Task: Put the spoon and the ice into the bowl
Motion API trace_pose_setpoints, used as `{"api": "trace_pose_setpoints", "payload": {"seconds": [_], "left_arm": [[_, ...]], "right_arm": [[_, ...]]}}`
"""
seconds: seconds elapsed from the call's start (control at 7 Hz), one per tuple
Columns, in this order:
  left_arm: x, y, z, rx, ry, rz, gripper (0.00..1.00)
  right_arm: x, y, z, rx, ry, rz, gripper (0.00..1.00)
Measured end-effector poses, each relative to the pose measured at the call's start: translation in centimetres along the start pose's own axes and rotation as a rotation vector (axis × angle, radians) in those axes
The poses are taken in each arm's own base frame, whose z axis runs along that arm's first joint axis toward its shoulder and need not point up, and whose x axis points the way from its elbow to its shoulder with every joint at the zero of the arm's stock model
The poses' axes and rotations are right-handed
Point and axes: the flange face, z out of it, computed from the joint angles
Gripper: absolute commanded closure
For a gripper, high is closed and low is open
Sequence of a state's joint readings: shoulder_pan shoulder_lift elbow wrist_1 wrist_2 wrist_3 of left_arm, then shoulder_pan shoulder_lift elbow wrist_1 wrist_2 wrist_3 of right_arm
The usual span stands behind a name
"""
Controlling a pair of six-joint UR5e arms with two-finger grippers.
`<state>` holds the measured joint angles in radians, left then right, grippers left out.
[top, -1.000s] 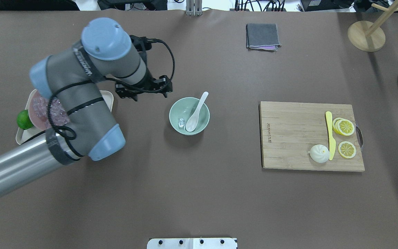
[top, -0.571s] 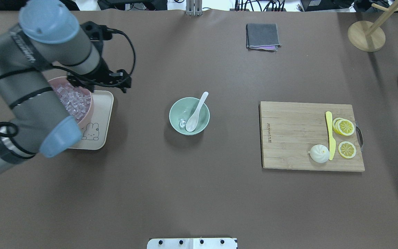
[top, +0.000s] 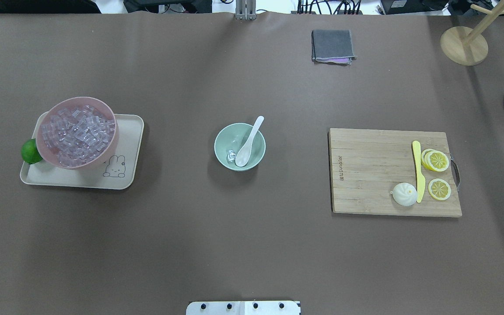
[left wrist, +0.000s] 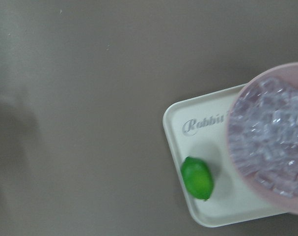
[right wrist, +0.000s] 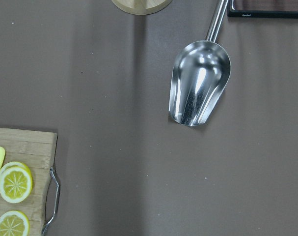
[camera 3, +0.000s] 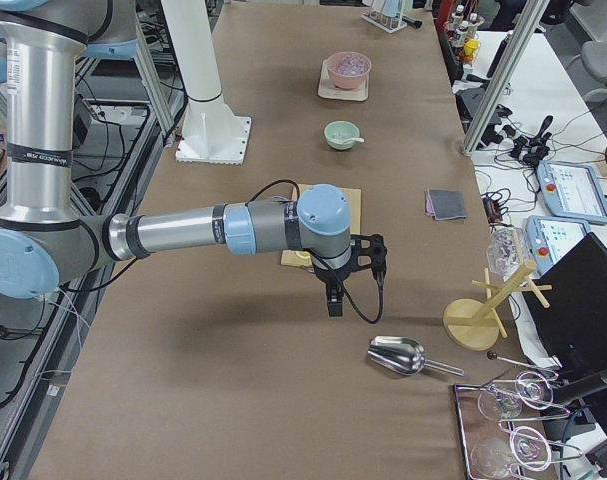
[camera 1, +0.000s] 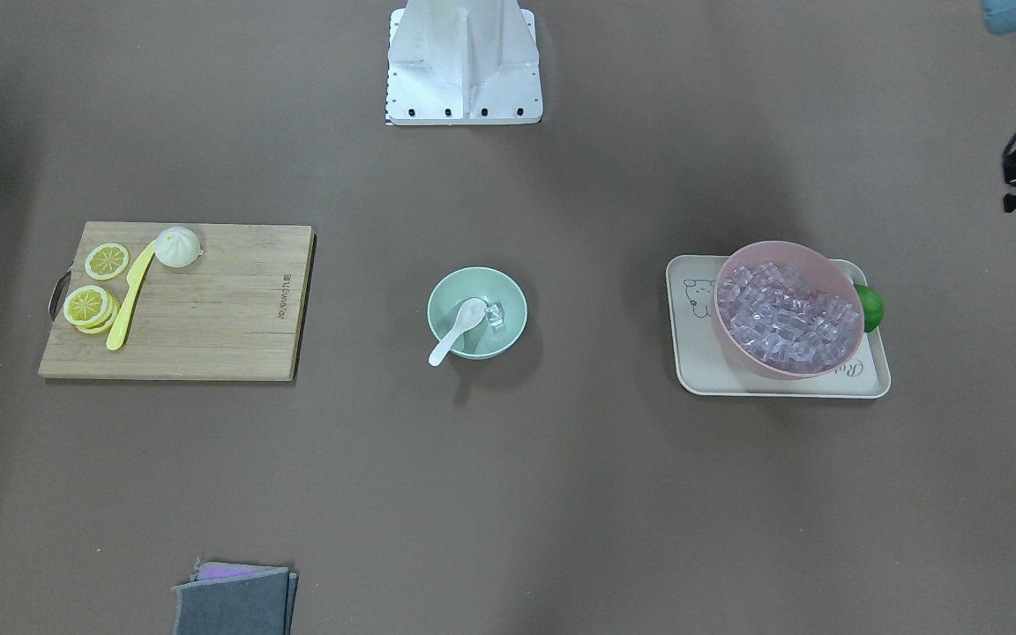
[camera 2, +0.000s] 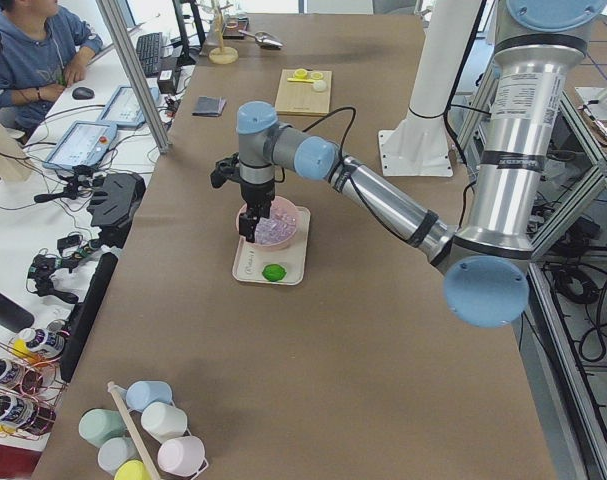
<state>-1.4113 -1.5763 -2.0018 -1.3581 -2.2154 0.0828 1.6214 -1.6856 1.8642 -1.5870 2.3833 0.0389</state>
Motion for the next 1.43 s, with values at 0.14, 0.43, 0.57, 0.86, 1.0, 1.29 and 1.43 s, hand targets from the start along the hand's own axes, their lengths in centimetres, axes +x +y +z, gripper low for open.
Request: {"api": "trace_pose_setpoints", "payload": {"seconds": [0.14,0.43,0.57,0.86,1.0,1.29,1.43], "left_arm": [[-3.0,3.3,0.7,-0.022,0.013,-0.005,0.02],[-5.1,6.4,2.0,-0.050,0.025,-0.028,0.02],[-5.7,6.8,2.6,-0.060,0.036,-0.043,0.02],[-6.7,7.4,3.7,-0.067,0.110,-0.092,0.02],[-7.5,7.8,4.1,-0.065,0.150,-0.122,0.02],[-8.0,8.1,3.9,-0.050,0.189,-0.150,0.02],[-8.1,8.1,3.6,-0.043,0.192,-0.151,0.02]], "right_arm": [[0.3,0.1,0.2,-0.006,0.004,-0.017,0.00],[0.5,0.2,0.4,-0.011,0.011,-0.045,0.00],[0.4,0.0,0.3,-0.010,0.012,-0.051,0.00],[0.1,-0.2,0.3,-0.009,0.012,-0.060,0.00],[-0.2,-0.3,0.4,-0.011,0.011,-0.067,0.00],[-0.5,-0.4,0.5,-0.011,0.008,-0.074,0.00],[-0.5,-0.4,0.6,-0.013,0.004,-0.071,0.00]]}}
